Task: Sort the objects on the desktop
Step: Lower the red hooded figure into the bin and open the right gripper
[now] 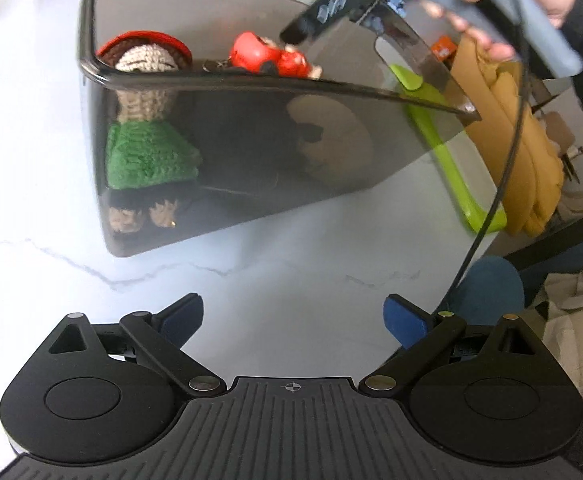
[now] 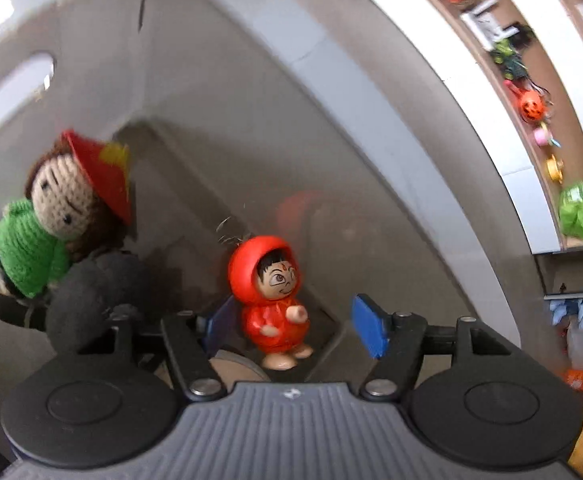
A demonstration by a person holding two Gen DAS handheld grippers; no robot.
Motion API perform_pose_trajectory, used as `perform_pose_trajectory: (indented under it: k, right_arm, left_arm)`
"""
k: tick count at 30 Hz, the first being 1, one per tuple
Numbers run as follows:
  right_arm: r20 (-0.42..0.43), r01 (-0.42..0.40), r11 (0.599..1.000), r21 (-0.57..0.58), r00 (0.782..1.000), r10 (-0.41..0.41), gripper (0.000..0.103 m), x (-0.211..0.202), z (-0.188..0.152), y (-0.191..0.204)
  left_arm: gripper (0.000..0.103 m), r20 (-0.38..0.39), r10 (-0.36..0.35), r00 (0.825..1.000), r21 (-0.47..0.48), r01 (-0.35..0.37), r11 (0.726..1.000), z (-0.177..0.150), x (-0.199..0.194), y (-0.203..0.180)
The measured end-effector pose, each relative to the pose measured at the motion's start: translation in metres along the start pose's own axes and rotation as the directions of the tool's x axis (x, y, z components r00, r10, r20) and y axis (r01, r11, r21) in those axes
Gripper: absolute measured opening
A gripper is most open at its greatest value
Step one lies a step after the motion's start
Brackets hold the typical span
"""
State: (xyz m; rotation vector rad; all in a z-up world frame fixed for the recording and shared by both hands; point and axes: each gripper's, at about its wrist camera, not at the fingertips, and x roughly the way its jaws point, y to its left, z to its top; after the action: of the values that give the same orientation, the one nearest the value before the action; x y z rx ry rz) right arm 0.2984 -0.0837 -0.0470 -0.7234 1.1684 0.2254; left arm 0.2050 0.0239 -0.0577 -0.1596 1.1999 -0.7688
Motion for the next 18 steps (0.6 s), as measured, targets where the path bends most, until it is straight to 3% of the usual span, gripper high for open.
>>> perform_pose_trajectory:
  k: [2,3,4,5,6,7,8,9,10,11,13,15,18]
  right_arm:
    - [0.009,-0.053,0.984,0.169,0.999,0.052,0.068,-0.013,-0.004,-0.018]
    - [0.011,-0.113,0.944,0.309,0.993,0.115,0.068,-0.017,-0.007,-0.032]
    - [0.021,-0.175,0.874,0.454,0.982,0.185,0.068,-0.018,-0.011,-0.046]
    - [0.049,-0.255,0.758,0.6,0.958,0.283,0.068,-0.015,-0.02,-0.058]
    - [0.098,-0.329,0.602,0.728,0.918,0.384,0.069,-0.011,-0.031,-0.069]
    - [0.11,-0.38,0.506,0.774,0.869,0.483,0.072,-0.004,-0.038,-0.072]
    - [0.105,-0.419,0.44,0.794,0.808,0.58,0.071,0.003,-0.041,-0.072]
    - [0.071,-0.443,0.484,0.755,0.788,0.611,0.068,0.004,-0.038,-0.063]
    - [0.023,-0.459,0.57,0.682,0.792,0.61,0.066,0.002,-0.031,-0.052]
    - [-0.024,-0.435,0.672,0.6,0.829,0.558,0.067,-0.002,-0.022,-0.042]
    - [-0.047,-0.402,0.803,0.44,0.883,0.468,0.069,-0.006,-0.009,-0.025]
    - [-0.051,-0.432,0.838,0.333,0.88,0.473,0.07,-0.007,0.001,-0.01]
    - [-0.113,-0.458,0.843,0.281,0.857,0.503,0.073,0.004,0.02,0.007]
  left_arm:
    - [0.1,-0.006,-0.002,1.0,0.001,0.002,1.0,0.0,0.003,-0.001]
    - [0.1,-0.008,0.0,1.0,0.001,0.0,1.0,0.0,0.004,-0.002]
    - [0.1,-0.01,0.002,1.0,0.001,-0.002,1.0,0.0,0.005,-0.002]
    - [0.1,-0.013,0.005,1.0,-0.001,-0.005,1.0,0.0,0.006,-0.002]
    - [0.1,-0.017,0.006,1.0,-0.005,-0.007,1.0,0.0,0.007,-0.001]
    - [0.1,-0.02,0.006,1.0,-0.01,-0.006,1.0,0.0,0.008,-0.001]
    - [0.1,-0.022,0.005,1.0,-0.016,-0.005,1.0,0.0,0.009,-0.001]
    - [0.1,-0.022,0.003,1.0,-0.021,-0.004,1.0,0.001,0.009,-0.001]
    - [0.1,-0.021,0.003,1.0,-0.024,-0.004,1.0,0.001,0.008,-0.001]
    - [0.1,-0.02,0.004,1.0,-0.027,-0.005,1.0,0.001,0.007,0.0]
    - [0.1,-0.014,0.009,1.0,-0.031,-0.009,0.999,0.002,0.003,0.001]
    - [0.1,-0.014,0.007,1.0,-0.025,-0.007,1.0,0.005,-0.004,-0.002]
    - [0.1,0.029,-0.109,0.994,-0.001,0.109,0.994,0.014,-0.036,-0.017]
